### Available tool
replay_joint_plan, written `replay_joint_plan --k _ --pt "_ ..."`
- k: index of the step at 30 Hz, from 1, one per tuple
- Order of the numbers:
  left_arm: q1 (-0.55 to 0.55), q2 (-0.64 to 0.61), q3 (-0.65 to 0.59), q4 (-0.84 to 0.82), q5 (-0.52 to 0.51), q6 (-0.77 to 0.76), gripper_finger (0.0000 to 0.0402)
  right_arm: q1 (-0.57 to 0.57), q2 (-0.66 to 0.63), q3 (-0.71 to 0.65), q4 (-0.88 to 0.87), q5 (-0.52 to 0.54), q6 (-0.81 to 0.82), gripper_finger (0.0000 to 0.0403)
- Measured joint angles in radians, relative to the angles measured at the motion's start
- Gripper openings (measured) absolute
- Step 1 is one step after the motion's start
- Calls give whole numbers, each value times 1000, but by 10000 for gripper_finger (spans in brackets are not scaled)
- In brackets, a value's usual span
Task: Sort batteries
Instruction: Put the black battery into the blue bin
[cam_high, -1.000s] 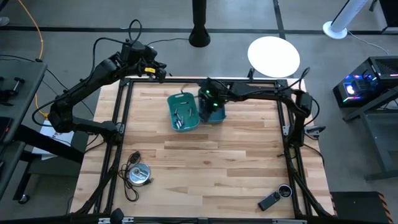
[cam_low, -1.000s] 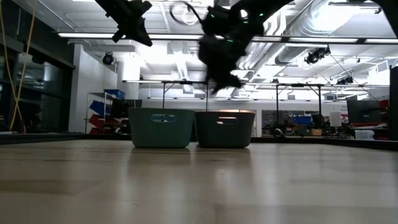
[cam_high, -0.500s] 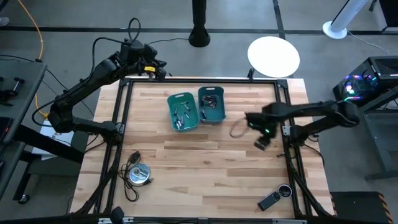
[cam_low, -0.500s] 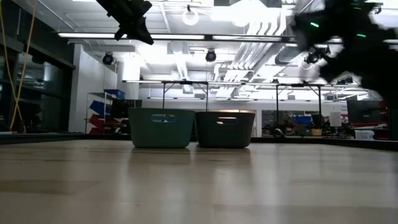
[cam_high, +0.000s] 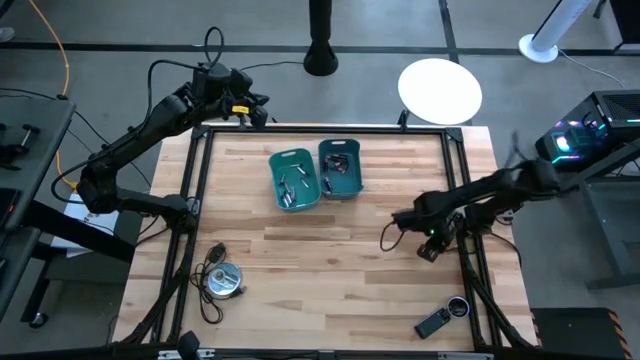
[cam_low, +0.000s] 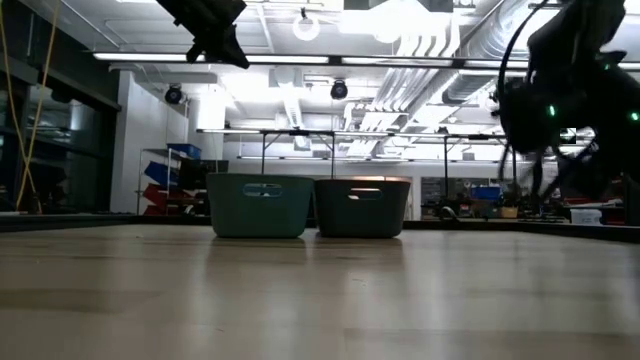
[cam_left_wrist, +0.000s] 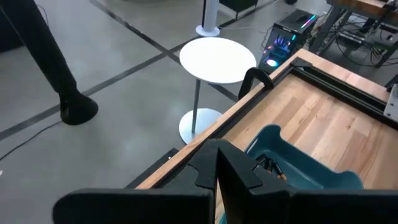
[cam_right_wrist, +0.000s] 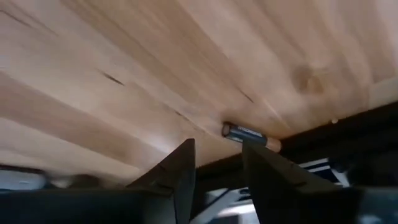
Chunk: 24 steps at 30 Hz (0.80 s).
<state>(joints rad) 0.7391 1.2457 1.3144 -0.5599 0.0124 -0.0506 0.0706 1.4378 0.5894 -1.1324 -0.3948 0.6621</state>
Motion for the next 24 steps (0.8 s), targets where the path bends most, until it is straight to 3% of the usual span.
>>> replay_joint_plan --k 8,13,20,24 --pt "0 0 0 4 0 -26 0 85 252 0 17 -15 -95 117" --pt "0 0 0 4 -1 -26 0 103 343 9 26 9 -155 117" --pt "0 0 0 3 -2 -26 0 90 358 36 15 21 -167 117" --pt "0 0 0 4 -2 -21 0 98 315 102 -45 117 -145 117"
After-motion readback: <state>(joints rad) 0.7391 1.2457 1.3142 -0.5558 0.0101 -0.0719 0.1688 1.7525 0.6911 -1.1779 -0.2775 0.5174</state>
